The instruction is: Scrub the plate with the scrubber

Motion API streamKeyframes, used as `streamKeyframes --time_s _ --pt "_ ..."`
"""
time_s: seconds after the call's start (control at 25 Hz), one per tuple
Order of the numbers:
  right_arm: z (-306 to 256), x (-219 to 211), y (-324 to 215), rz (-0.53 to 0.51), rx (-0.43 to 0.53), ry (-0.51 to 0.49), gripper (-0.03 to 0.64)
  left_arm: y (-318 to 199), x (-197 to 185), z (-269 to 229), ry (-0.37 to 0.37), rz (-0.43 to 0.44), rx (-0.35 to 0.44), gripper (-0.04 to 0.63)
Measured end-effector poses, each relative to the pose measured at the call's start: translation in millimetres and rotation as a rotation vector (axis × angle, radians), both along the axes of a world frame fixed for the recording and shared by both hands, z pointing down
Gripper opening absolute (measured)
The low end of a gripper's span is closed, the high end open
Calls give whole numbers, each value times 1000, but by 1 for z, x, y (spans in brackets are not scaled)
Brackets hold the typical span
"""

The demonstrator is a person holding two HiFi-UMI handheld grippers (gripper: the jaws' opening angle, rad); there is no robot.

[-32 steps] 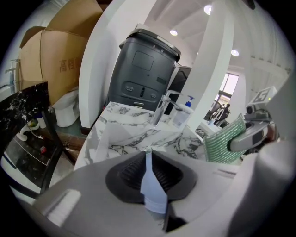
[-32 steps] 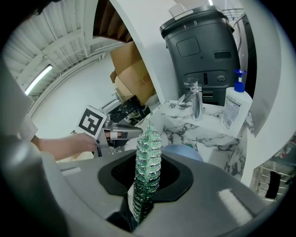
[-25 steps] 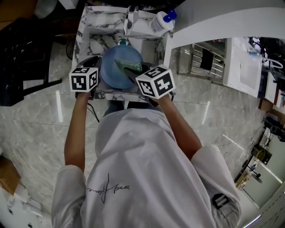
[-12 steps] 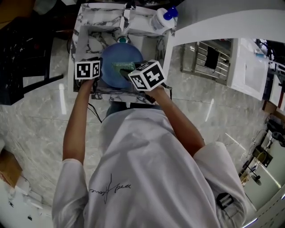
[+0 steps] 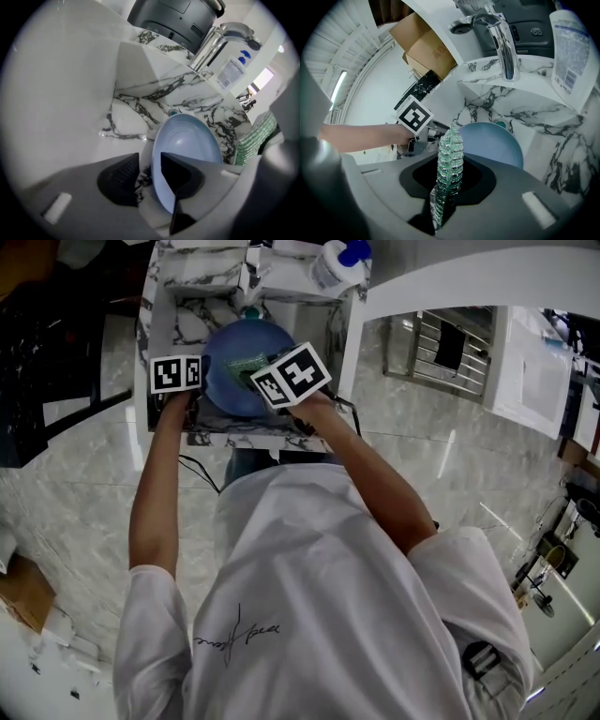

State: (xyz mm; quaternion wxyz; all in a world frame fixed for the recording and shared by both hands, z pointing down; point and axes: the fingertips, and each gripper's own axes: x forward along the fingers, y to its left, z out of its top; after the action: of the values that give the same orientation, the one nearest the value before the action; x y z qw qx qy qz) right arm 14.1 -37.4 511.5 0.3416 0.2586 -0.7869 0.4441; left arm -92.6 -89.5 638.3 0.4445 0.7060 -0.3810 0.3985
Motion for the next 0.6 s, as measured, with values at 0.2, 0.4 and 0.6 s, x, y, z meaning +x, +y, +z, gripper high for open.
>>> streamKeyframes --time_s 0.2,0.4,0.6 --pt "21 0 1 -13 -48 24 66 6 7 10 48 -5 -43 150" --pt "37 0 5 -15 -84 43 66 4 2 19 17 -29 -41 154" --pt "47 -6 6 -18 -111 45 66 6 8 20 67 -13 -40 94"
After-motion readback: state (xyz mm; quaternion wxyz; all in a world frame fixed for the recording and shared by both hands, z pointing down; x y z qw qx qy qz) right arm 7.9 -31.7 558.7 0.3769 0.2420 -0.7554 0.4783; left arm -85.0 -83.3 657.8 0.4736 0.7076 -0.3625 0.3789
